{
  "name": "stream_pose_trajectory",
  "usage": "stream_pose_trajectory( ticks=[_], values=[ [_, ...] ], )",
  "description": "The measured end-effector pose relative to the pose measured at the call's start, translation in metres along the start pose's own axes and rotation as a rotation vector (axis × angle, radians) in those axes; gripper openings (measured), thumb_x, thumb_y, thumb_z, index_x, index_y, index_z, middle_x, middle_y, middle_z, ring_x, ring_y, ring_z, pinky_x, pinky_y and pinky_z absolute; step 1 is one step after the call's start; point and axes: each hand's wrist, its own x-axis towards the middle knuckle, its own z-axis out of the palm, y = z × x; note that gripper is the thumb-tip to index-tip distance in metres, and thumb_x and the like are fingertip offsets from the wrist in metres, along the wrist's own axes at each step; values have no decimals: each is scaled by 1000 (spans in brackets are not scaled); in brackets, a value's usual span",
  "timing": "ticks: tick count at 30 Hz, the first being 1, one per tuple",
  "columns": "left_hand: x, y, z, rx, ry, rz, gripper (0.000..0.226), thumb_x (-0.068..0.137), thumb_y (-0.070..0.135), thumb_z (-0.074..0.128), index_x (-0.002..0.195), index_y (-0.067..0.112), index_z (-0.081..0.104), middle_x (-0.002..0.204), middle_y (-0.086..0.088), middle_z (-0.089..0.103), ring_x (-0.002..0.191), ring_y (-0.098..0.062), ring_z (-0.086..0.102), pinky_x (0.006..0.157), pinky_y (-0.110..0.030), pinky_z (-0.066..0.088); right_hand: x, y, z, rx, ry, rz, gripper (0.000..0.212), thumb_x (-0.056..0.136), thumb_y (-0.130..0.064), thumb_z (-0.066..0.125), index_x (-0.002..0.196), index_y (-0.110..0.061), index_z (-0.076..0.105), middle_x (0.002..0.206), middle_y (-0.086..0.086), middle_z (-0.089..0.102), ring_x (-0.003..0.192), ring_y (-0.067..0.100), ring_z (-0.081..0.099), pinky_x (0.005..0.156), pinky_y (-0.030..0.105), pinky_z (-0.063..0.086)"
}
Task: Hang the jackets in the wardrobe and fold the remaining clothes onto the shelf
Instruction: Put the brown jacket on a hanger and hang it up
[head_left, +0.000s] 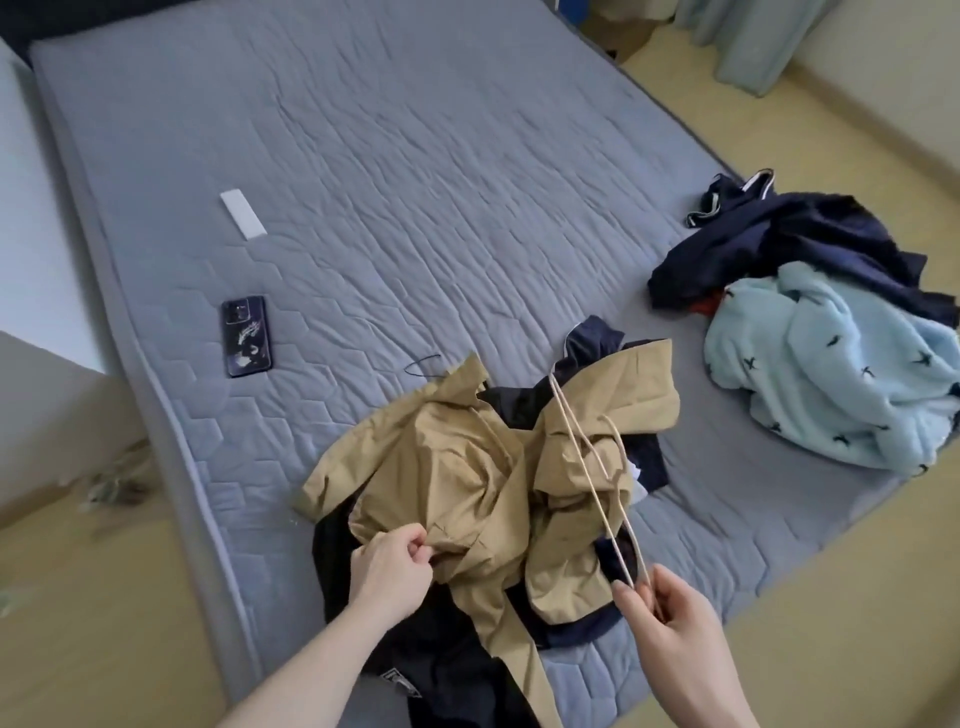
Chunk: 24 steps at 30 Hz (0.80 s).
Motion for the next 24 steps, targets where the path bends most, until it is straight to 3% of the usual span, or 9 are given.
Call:
stream_pose_trajectory(
  ticks=[4, 8, 12, 14, 16, 17, 19, 21, 24],
  values=[
    [-48, -2, -96, -574, -56, -27, 24, 97, 19, 56, 76, 29, 61, 68, 4, 62, 67, -11, 55, 69, -32, 41, -45, -34, -16, 31, 16, 18, 54, 83, -3, 73, 61, -20, 27, 51, -6, 28, 52, 8, 25, 54, 27, 25],
    [-135, 13, -215, -944, -110, 129, 16, 91, 20, 58, 76, 23, 63, 69, 4, 53, 67, -6, 50, 76, -30, 35, -117, -79, -30, 75, -38, -38, 48, 80, -15, 82, 67, -16, 36, 55, -5, 40, 52, 8, 32, 51, 19, 29],
    [-237, 32, -312, -1156, -225, 267, 8, 89, 21, 58, 82, 18, 62, 77, -3, 51, 69, -9, 48, 82, -30, 37, -203, -128, -32, 54, -127, -104, 48, 68, -42, 90, 86, -22, 50, 80, -4, 63, 58, 4, 50, 60, 20, 41],
    [-279, 40, -347, -1275, -283, 304, 21, 95, 14, 56, 79, 23, 64, 73, 0, 53, 67, -9, 50, 81, -30, 39, -241, -157, -25, 56, -114, -135, 62, 56, -51, 94, 98, -37, 50, 96, -11, 66, 74, -2, 61, 66, 14, 46],
    [-318, 51, -377, -1342, -338, 357, 27, 98, 10, 56, 78, 25, 67, 72, 2, 56, 70, -10, 54, 84, -31, 42, -274, -186, -16, 149, -94, -188, 72, 49, -52, 97, 100, -48, 48, 110, -15, 67, 94, -2, 66, 80, 19, 53],
    [-336, 58, -391, -1351, -354, 392, 25, 97, 9, 57, 80, 24, 66, 72, 1, 57, 73, -12, 55, 87, -32, 44, -287, -202, -11, 216, -90, -225, 71, 50, -46, 99, 102, -50, 50, 112, -9, 68, 99, 4, 69, 85, 29, 57],
    [-368, 69, -420, -1328, -342, 477, 19, 94, 10, 61, 80, 23, 65, 72, 1, 58, 73, -12, 56, 90, -31, 47, -307, -230, -9, 299, -64, -319, 59, 64, -31, 96, 111, -39, 60, 109, -2, 72, 100, 13, 72, 88, 45, 60],
    [-389, 72, -448, -1293, -243, 555, 22, 98, 7, 59, 82, 20, 64, 73, 2, 58, 73, -12, 56, 95, -35, 50, -319, -255, -18, 317, 7, -406, 34, 81, -18, 83, 108, -28, 66, 102, -3, 76, 98, 17, 72, 89, 53, 58],
    [-404, 56, -487, -1254, -97, 578, 23, 103, 7, 53, 85, 17, 62, 76, 2, 60, 90, -24, 57, 100, -36, 52, -333, -288, -51, 361, 96, -464, 19, 82, -17, 66, 102, -19, 66, 95, 5, 74, 92, 27, 71, 84, 59, 58]
  ],
)
